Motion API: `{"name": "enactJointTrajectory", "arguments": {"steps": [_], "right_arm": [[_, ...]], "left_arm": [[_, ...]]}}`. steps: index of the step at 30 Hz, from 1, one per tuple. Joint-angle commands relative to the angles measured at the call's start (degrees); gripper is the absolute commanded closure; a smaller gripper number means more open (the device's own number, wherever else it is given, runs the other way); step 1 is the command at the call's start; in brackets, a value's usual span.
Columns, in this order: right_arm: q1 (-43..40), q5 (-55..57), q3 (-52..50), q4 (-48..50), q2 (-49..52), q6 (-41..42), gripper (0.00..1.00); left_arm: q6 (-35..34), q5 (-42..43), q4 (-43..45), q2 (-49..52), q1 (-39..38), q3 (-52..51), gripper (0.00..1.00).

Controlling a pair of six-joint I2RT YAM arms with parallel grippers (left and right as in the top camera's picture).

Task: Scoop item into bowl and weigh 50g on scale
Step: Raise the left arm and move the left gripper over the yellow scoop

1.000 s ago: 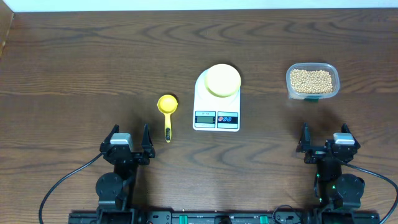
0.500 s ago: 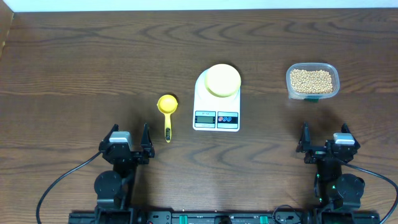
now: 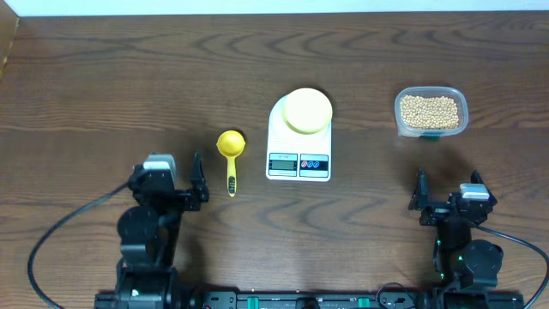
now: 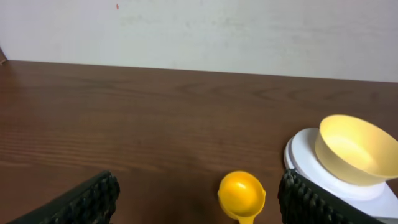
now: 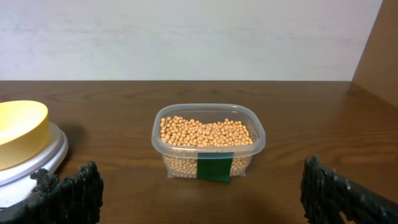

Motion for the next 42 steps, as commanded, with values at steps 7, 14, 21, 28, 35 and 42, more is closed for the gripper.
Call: {"name": "enactJointTrajectory", "arguments": {"steps": [7,14,21,28,35,42], "right_arm": [[-0.2,-0.1,-0.1,-0.3,0.0,-0.4,0.01],[-0.2,-0.1,-0.1,-0.3,0.0,-0.4,0.01],[-0.2,-0.1,-0.1,-0.3,0.0,-0.4,0.01],[-0.2,-0.1,-0.1,-0.3,0.0,-0.4,0.01],[-0.2,-0.1,-0.1,-0.3,0.0,-0.4,0.01],[-0.2,-0.1,-0.1,-0.3,0.0,-0.4,0.01]], "left_arm": [[-0.8,2.5,-9.8,16.3,0.3,19.4,0.16],[-0.9,3.5,-16.7,24.5,0.3,30.6,0.16],[-1.0,4.0,-25.2,32.9,0.3,39.1,0.16],[-0.9,4.0,-34.1,42.9,0.3,48.9,0.16],[-0.9,5.7,-40.7,50.1,0.3,54.9,0.16],[-0.9,7.9,-43.1,56.2,0.3,55.6,0.16]]}}
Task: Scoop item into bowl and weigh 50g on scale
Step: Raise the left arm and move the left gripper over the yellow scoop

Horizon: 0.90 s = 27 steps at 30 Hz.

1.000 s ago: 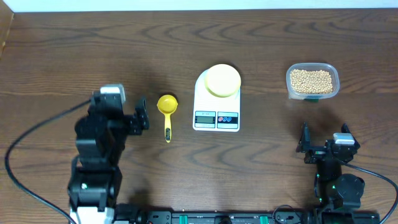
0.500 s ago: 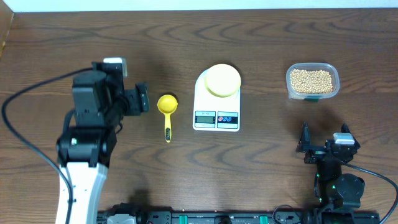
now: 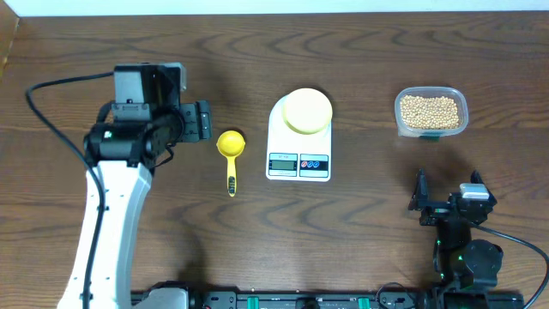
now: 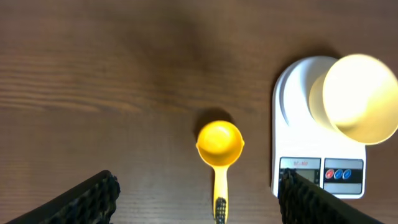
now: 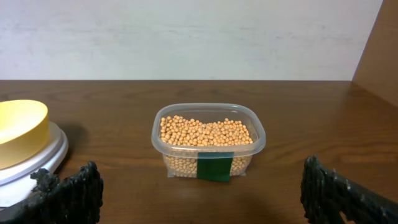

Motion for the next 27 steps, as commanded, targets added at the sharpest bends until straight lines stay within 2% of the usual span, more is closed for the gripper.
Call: {"name": "enactJointTrajectory", "arguments": {"steps": [1,10,27], "right_arm": [[-0.2,-0.1,-0.1,-0.3,0.0,-0.4,0.01],[-0.2,-0.1,-0.1,-0.3,0.0,-0.4,0.01],[-0.2,-0.1,-0.1,-0.3,0.0,-0.4,0.01]], "left_arm": [[-0.9,2.0,-1.2,3.0,0.3,1.6,0.16],[-0.9,3.7,-4.2,9.4,0.2,1.6,0.16],[-0.6,3.7,-6.1,9.7,0.1,1.6,0.16]]}}
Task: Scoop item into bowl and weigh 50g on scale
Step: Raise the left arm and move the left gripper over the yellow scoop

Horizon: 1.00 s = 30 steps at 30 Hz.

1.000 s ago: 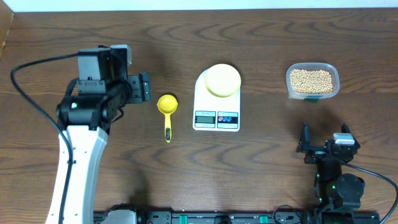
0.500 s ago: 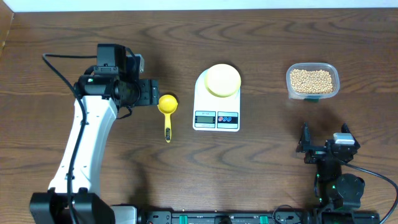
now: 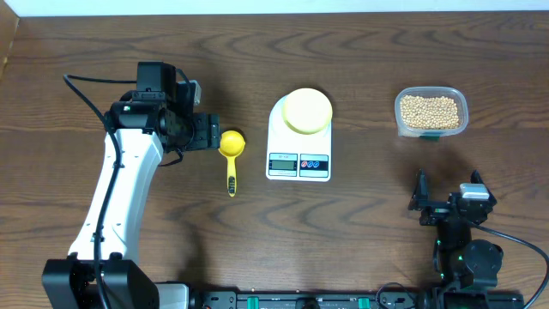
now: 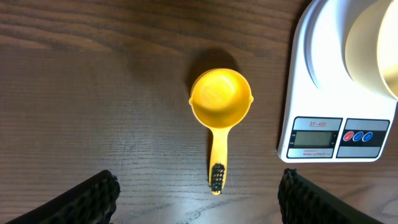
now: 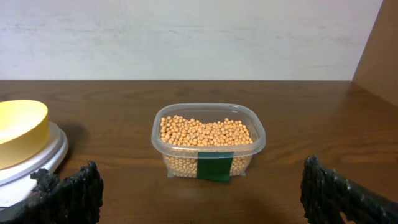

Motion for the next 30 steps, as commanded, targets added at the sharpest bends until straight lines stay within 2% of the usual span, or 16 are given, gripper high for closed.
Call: {"name": "enactJointTrajectory", "arguments": {"steps": [1,18,30], "right_arm": [[-0.2,-0.1,-0.1,-0.3,0.0,-0.4,0.01],[-0.2,-0.1,-0.1,-0.3,0.0,-0.4,0.01],[-0.2,-0.1,-0.1,-0.3,0.0,-0.4,0.01]], "left_arm": [[-0.4,0.7,-0.2,0.0,0.1,1.6,0.16],[0.2,0.7,-0.1,0.2,0.1,1.5,0.16],[-0.7,0.7,0.3,4.7,0.1,1.5,0.16]]}}
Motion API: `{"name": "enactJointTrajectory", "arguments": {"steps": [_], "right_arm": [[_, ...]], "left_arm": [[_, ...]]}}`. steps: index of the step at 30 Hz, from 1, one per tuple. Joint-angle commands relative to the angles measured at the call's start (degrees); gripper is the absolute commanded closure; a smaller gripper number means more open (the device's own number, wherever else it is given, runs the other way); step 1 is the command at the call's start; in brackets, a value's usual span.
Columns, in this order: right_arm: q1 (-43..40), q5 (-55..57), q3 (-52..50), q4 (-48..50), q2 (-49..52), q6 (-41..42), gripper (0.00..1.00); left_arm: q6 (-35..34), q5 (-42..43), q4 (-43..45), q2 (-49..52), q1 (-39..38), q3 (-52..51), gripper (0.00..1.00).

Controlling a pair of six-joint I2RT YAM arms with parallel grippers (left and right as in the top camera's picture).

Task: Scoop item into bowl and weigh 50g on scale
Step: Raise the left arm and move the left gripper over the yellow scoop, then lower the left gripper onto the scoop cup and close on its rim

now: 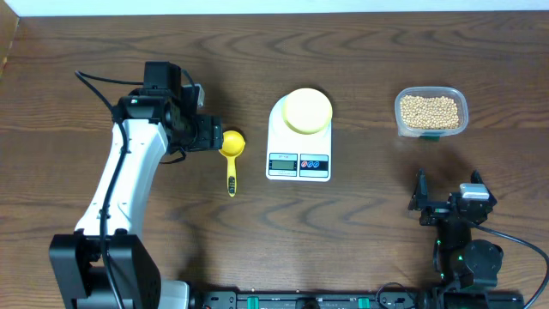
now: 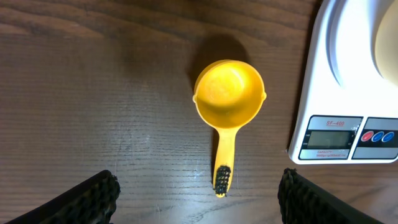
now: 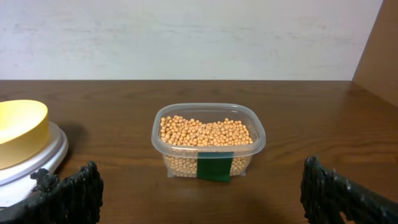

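A yellow measuring scoop [image 1: 230, 151] [image 2: 227, 104] lies empty on the table, its handle pointing toward the front edge. My left gripper [image 1: 203, 133] [image 2: 198, 198] hangs open over it, fingers wide on either side of the handle's tip. The white scale [image 1: 298, 156] carries a pale yellow bowl [image 1: 306, 111]. A clear tub of soybeans [image 1: 431, 112] [image 3: 208, 142] sits at the back right. My right gripper [image 1: 447, 202] [image 3: 202, 198] rests open near the front edge, facing the tub.
The scale's display and two buttons [image 2: 353, 136] face the front edge, just right of the scoop. A pale wall [image 3: 186, 37] stands behind the table. A darker panel [image 3: 376, 50] rises at the far right.
My left gripper has shifted slightly right and lower over the scoop, which now fills more of the left wrist view. The right arm has not moved.
Both arms rested near the front edge, grippers open. Then the left arm was raised and reaching over the table left of the scoop, looking down. After that it stood closer above the scoop, and now closer still. The right arm stayed put.
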Motion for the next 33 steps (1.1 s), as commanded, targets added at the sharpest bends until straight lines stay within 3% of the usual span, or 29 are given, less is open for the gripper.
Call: {"name": "enactJointTrajectory", "arguments": {"steps": [1,27,33], "right_arm": [[-0.2,-0.1,-0.1,-0.3,0.0,-0.4,0.01],[-0.2,-0.1,-0.1,-0.3,0.0,-0.4,0.01],[-0.2,-0.1,-0.1,-0.3,0.0,-0.4,0.01]], "left_arm": [[-0.7,0.7,0.1,0.3,0.1,1.4,0.16],[-0.7,0.8,2.7,4.6,-0.1,0.8,0.16],[0.6,-2.9,3.6,5.2,-2.4,0.2,0.16]]}}
